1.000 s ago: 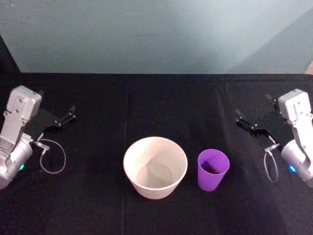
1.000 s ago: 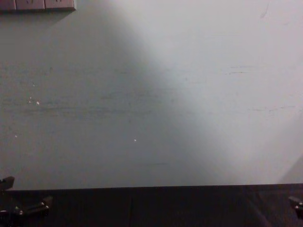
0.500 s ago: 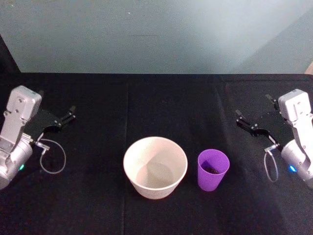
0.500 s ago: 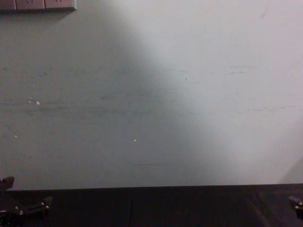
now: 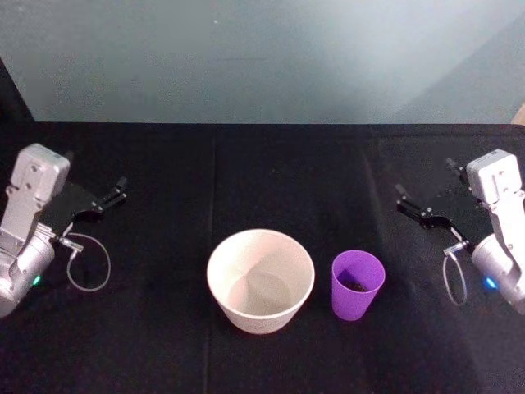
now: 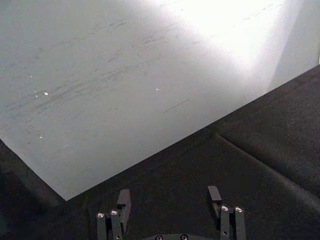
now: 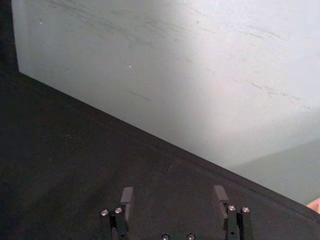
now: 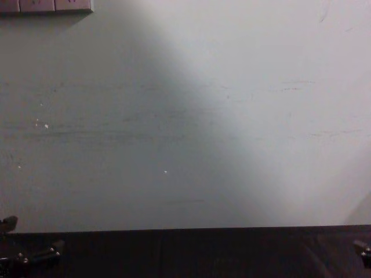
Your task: Pick up the cup and pour the mung beans from the cup into the bowl.
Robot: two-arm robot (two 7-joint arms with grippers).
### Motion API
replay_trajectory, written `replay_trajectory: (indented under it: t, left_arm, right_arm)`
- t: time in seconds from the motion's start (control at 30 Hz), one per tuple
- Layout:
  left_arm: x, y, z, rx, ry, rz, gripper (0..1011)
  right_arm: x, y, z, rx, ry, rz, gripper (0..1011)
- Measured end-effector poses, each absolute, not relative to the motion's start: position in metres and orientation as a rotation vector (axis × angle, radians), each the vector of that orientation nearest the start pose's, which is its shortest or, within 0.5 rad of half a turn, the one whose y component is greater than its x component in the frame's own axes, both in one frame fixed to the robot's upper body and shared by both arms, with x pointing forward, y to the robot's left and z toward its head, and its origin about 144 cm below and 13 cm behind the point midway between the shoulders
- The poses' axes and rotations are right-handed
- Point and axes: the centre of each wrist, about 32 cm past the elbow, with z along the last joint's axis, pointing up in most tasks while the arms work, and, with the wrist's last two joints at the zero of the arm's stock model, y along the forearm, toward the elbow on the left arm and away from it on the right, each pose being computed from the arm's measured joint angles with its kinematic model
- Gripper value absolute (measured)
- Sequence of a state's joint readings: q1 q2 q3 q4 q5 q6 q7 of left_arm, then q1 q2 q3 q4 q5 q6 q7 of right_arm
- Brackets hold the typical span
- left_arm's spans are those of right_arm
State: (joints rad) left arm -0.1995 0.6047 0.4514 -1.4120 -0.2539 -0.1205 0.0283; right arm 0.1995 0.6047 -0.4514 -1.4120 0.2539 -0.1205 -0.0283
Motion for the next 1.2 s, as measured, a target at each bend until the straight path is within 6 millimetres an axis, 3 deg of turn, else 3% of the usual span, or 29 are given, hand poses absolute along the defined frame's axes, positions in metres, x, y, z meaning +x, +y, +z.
replay_trajectory:
  t: [0.77, 0.97, 1.2]
  left_arm:
    - [0.489, 0.31, 1.14, 0.304, -0.285, 1.248, 1000]
    - [0.489, 0.31, 1.14, 0.304, -0.285, 1.248, 1000]
    - [0.489, 0.31, 1.14, 0.304, -0.285, 1.248, 1000]
  right_arm:
    - [0.488, -0.31, 1.14, -0.303, -0.286, -1.249, 1004]
    - [0.472, -0.311, 1.136, -0.299, -0.3, -1.25, 1004]
    - [0.435, -0.318, 1.138, -0.303, -0.296, -1.234, 1004]
